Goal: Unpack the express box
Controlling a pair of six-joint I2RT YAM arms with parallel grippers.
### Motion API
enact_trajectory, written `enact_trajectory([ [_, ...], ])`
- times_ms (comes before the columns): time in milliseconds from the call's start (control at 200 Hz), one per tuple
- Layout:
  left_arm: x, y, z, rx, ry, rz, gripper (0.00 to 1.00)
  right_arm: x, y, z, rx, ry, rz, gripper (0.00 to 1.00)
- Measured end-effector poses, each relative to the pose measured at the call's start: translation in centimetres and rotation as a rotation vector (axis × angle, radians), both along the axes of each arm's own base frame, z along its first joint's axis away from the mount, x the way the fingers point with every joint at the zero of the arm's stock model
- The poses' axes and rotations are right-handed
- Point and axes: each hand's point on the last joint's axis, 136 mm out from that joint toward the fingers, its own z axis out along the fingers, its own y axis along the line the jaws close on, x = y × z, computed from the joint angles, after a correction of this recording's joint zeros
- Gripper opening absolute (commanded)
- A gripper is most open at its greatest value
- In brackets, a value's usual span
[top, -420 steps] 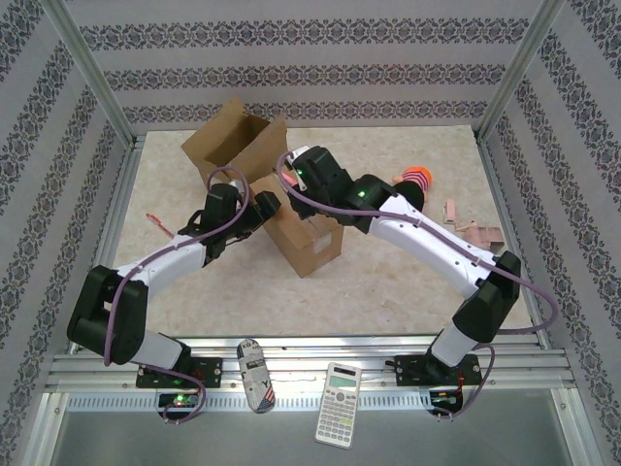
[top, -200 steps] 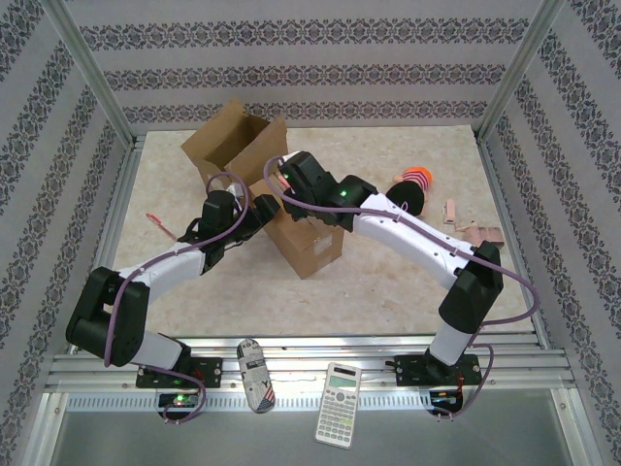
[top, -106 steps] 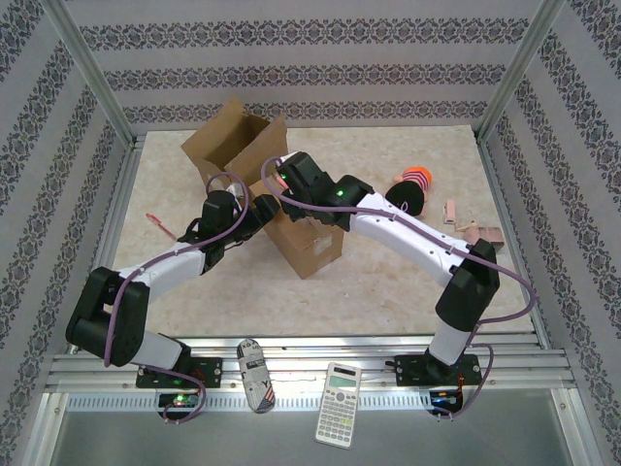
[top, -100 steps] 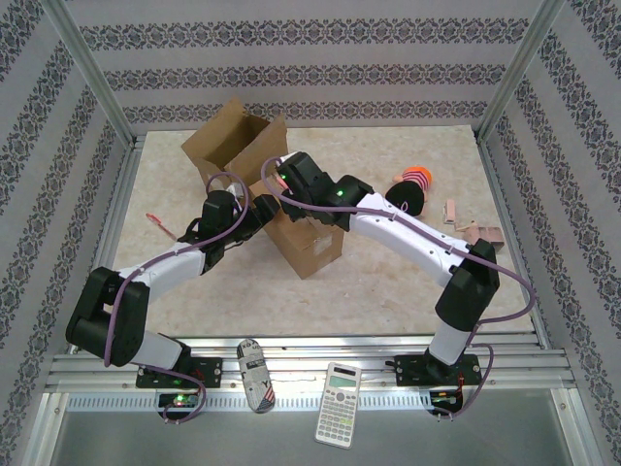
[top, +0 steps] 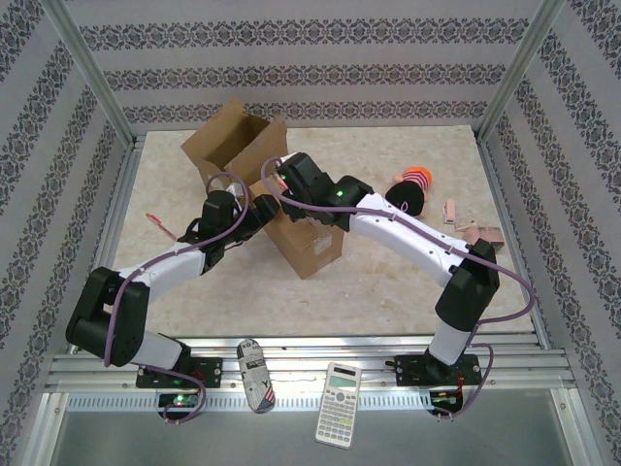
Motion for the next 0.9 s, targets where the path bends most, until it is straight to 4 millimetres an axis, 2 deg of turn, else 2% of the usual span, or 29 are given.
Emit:
enact_trajectory([
  [245, 0.0, 0.0, -0.1, -0.001, -0.001, -0.001, 0.84, -0.5, 0.1, -1.1, -0.010, -0.007, -0.015, 0.00],
  [899, -0.4, -0.2, -0.3, -0.009, 0.004, -0.019, 0.84, -2.0, -0.4, -1.0, -0.041, -0.017, -0.021, 0.00],
])
